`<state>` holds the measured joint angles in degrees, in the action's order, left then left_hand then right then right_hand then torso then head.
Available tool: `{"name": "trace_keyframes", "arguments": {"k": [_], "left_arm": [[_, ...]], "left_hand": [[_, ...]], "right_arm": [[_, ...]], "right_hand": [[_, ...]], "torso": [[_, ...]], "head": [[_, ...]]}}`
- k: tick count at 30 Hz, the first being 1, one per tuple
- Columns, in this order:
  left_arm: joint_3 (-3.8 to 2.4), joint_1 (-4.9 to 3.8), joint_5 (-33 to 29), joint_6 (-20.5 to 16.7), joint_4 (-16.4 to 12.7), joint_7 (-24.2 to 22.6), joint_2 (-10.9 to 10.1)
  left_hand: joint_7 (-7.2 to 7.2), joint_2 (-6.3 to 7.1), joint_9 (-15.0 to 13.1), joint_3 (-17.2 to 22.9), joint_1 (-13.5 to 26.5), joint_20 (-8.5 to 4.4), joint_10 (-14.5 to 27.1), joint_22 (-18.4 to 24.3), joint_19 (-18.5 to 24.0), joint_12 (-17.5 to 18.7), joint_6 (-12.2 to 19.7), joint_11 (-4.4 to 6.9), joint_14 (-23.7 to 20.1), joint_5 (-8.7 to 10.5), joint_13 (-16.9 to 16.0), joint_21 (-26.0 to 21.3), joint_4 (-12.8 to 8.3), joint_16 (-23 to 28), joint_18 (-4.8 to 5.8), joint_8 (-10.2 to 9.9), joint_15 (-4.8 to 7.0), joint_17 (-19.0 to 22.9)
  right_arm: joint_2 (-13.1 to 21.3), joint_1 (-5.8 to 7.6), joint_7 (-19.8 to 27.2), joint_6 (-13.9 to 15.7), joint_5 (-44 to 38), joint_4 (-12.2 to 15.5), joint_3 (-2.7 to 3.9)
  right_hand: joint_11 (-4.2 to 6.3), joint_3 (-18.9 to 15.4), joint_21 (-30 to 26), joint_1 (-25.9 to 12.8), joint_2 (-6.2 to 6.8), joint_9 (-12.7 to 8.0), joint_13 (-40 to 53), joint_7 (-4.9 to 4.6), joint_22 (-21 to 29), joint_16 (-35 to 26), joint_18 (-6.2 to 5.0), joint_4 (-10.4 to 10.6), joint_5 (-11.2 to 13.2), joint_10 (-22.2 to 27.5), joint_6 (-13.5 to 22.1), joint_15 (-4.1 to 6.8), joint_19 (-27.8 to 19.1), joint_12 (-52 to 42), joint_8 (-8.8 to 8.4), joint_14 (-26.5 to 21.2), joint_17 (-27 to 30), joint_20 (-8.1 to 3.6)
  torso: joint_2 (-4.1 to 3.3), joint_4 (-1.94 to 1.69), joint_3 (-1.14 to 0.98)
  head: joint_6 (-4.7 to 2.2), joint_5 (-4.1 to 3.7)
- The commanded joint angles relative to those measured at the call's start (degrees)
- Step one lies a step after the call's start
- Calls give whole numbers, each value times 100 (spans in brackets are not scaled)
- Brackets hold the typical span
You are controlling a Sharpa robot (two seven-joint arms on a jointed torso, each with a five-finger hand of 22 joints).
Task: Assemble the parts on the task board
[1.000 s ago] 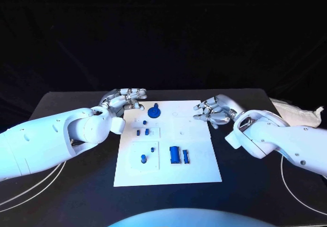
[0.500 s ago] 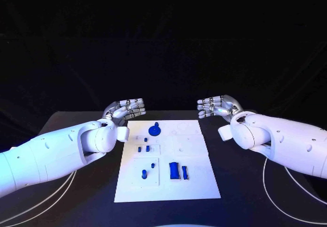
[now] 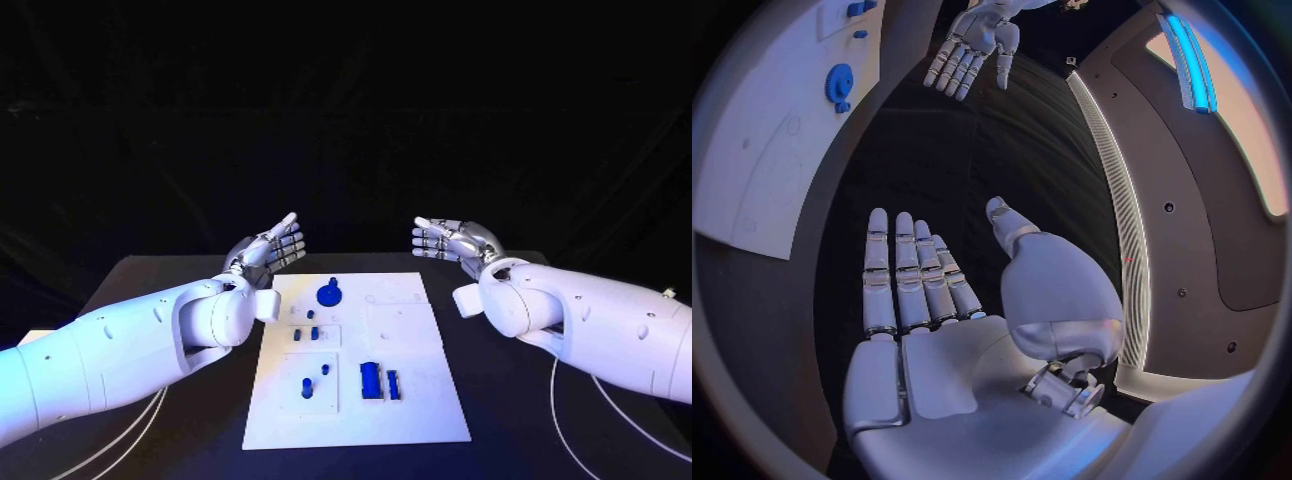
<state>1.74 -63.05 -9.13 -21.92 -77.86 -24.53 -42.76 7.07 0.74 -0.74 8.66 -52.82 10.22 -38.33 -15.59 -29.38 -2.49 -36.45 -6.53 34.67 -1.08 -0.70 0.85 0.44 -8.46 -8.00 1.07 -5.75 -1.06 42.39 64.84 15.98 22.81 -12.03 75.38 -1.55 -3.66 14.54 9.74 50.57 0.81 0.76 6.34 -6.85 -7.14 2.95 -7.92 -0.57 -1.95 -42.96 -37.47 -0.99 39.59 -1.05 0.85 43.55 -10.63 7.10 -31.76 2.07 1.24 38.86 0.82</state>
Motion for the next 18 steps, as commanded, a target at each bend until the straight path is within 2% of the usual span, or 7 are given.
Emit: {"name": "trace_keyframes", "arguments": {"k": [1,3,4,5,6,12,18], "left_arm": [[-40,59,323,-726,-276,-204,-40],[-69,109,450,-1048,-477,-273,-73],[-84,133,514,-1209,-578,-308,-89],[-97,156,571,-1354,-668,-339,-104],[-108,176,623,-1486,-751,-368,-118],[-162,269,860,-2085,-1125,-497,-179],[-174,289,913,-2220,-1209,-526,-193]], "left_hand": [[-235,-74,74,-286,1738,-335,1260,513,968,249,1199,215,-1140,108,70,-85,-44,278,240,-107,575,106],[-271,-74,74,-331,2018,-390,1462,595,1122,249,1391,248,-1323,108,70,-85,-44,323,300,-107,575,106],[-289,-74,74,-352,2145,-416,1555,633,1191,249,1480,653,-1406,108,70,-85,-44,340,300,-107,575,106],[-305,-74,74,-369,2268,-439,1643,669,1260,249,1565,653,-1486,108,70,-85,-44,365,301,-107,575,106],[-707,-74,74,-387,2392,-463,1734,706,1330,249,1652,653,-1570,108,70,-85,-44,384,333,-107,575,106],[-707,-74,74,-866,3023,-585,2191,892,1681,249,2087,653,-1985,108,70,-85,-44,846,800,-107,575,106],[-707,-74,74,-866,3538,-1022,2568,1045,1969,249,2441,653,-2322,108,70,-85,-44,846,800,-107,575,106]], "right_arm": [[43,-105,508,725,405,348,35],[85,-187,705,1042,585,598,62],[106,-227,802,1198,674,721,76],[125,-263,888,1338,753,831,87],[141,-296,966,1463,824,931,98],[216,-441,1314,2024,1142,1373,146],[230,-468,1381,2131,1203,1457,155]], "right_hand": [[366,-479,-321,-1663,-81,-76,-209,226,235,-295,238,57,195,1412,1233,99,-1302,105,-85,-1433,349,-233],[366,-555,-371,-1932,-81,-76,-634,263,273,-295,299,57,195,1642,1433,99,-1514,105,-85,-1665,406,-271],[366,-591,-392,-2054,-81,-76,-634,279,291,-295,299,57,195,1745,1524,99,-1609,105,-85,-1770,432,-288],[366,-624,-417,-2171,-81,-76,-634,685,307,-295,299,57,195,1843,1610,99,-1701,105,-85,-1872,456,-304],[366,-659,-438,-2291,-81,-76,-634,685,714,-295,301,57,195,1947,1699,99,-1795,105,-85,-1975,482,-710],[366,-835,-556,-2895,-81,-76,-634,685,714,-295,369,57,195,2464,2145,99,-2267,105,-85,-2495,609,-710],[366,-974,-974,-3387,-81,-76,-634,685,714,-295,792,57,195,2880,2512,99,-2654,105,-85,-2918,1063,-710]], "torso": [[34,-121,-73],[44,-157,-94],[48,-171,-103],[51,-183,-110],[54,-192,-115],[58,-207,-124],[58,-207,-124]], "head": [[-241,-44],[-328,-60],[-363,-66],[-391,-71],[-413,-75],[-449,-82],[-449,-82]]}}
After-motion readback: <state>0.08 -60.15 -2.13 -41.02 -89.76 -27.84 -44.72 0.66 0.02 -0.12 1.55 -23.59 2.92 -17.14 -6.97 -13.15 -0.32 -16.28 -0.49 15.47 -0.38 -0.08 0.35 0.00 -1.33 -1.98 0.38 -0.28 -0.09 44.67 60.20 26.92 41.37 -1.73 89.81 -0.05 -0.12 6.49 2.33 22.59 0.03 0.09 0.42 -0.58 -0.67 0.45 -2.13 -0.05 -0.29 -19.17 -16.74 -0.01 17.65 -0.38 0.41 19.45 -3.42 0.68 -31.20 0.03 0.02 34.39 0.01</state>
